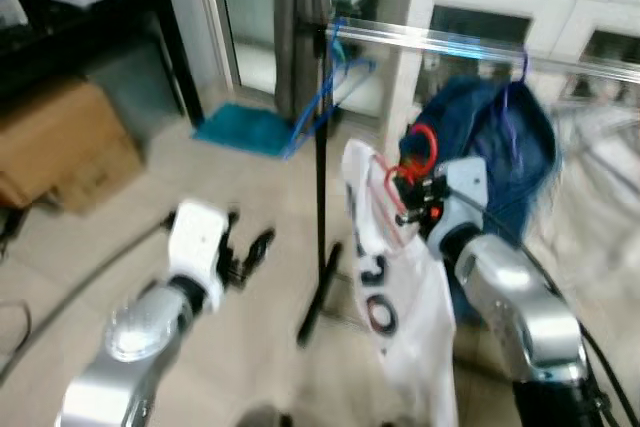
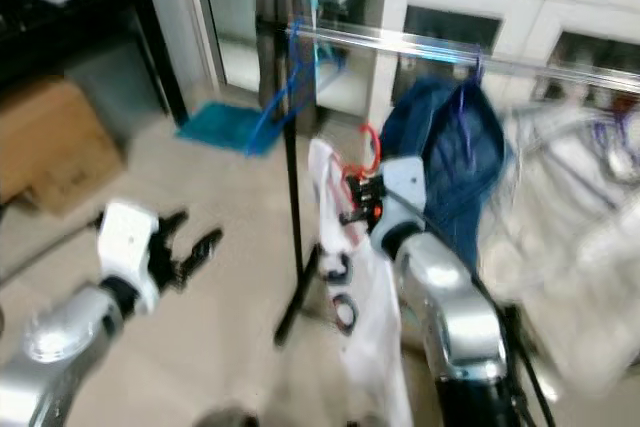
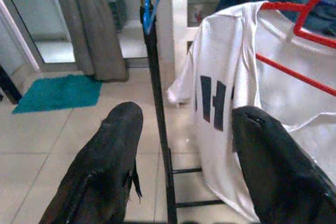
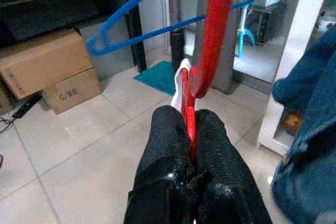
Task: Hang hanger
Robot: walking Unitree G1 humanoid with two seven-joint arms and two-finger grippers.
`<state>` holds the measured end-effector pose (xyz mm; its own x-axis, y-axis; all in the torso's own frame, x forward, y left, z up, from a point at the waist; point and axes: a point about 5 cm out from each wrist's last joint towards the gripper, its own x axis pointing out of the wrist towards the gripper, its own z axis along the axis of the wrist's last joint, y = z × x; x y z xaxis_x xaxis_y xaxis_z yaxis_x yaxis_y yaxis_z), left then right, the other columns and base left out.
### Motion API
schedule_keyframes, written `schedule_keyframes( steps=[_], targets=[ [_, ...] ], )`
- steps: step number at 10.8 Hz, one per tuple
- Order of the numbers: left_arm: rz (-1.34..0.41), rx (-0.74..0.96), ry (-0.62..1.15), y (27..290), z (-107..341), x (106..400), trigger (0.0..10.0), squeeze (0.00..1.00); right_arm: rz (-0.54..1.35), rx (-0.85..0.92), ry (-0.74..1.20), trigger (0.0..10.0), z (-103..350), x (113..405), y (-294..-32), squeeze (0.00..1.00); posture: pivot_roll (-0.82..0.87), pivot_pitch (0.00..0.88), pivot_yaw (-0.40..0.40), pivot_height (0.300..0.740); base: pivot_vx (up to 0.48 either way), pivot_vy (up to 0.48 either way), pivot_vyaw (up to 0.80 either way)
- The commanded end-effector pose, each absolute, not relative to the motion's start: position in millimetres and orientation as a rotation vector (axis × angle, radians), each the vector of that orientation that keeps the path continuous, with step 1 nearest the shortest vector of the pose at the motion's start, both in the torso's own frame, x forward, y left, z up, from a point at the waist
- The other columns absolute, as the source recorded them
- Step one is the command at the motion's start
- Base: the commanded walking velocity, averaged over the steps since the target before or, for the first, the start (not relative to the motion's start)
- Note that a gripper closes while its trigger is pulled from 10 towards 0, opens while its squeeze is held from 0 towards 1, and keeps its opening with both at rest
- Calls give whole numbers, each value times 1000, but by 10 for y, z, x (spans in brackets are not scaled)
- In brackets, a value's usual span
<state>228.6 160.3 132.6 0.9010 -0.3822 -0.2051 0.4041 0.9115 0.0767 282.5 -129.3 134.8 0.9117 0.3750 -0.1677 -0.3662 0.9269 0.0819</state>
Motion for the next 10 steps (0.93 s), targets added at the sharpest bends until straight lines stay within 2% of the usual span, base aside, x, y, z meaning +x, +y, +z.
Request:
schedule_keyframes(
  steps=[1, 2, 3, 5, 6, 7, 9, 10],
  targets=[
    [-424, 121, 193, 1588, 1324, 2283, 10000, 0, 417, 45, 123, 0, 1483, 2827, -1253, 0, -80, 0, 27, 740, -281, 0, 0],
    [-449, 120, 202, 1575, 1314, 2328, 10000, 0, 482, 62, 102, 0, 1532, 2815, -1165, 0, -82, 0, 24, 740, 0, 0, 0],
    [-466, 78, 165, 1554, 1332, 2390, 10000, 1000, 547, 72, 80, 0, 1580, 2790, -1095, 0, -91, 0, 31, 740, 0, 0, 0],
    [-526, 98, 139, 1478, 1298, 2578, 10000, 1000, 638, 113, 29, 0, 1713, 2746, -992, 0, -115, 0, 53, 740, 0, 0, 0],
    [-541, 124, 138, 1436, 1265, 2665, 10000, 820, 663, 129, 15, 0, 1739, 2728, -981, 0, -101, 0, 50, 740, 0, 0, 0],
    [-532, 148, 114, 1410, 1271, 2837, 10000, 0, 700, 166, -6, 0, 1794, 2691, -949, 0, -102, 0, 46, 740, 0, 0, 0],
    [-568, 113, 63, 1326, 1309, 3064, 3608, 0, 747, 187, -33, 0, 1853, 2628, -898, 0, -134, 0, 58, 740, 0, 0, 0],
    [-577, 109, 59, 1315, 1303, 3111, 980, 0, 755, 190, -39, 0, 1872, 2610, -890, 0, -140, 0, 61, 740, 0, 0, 0]
  ],
)
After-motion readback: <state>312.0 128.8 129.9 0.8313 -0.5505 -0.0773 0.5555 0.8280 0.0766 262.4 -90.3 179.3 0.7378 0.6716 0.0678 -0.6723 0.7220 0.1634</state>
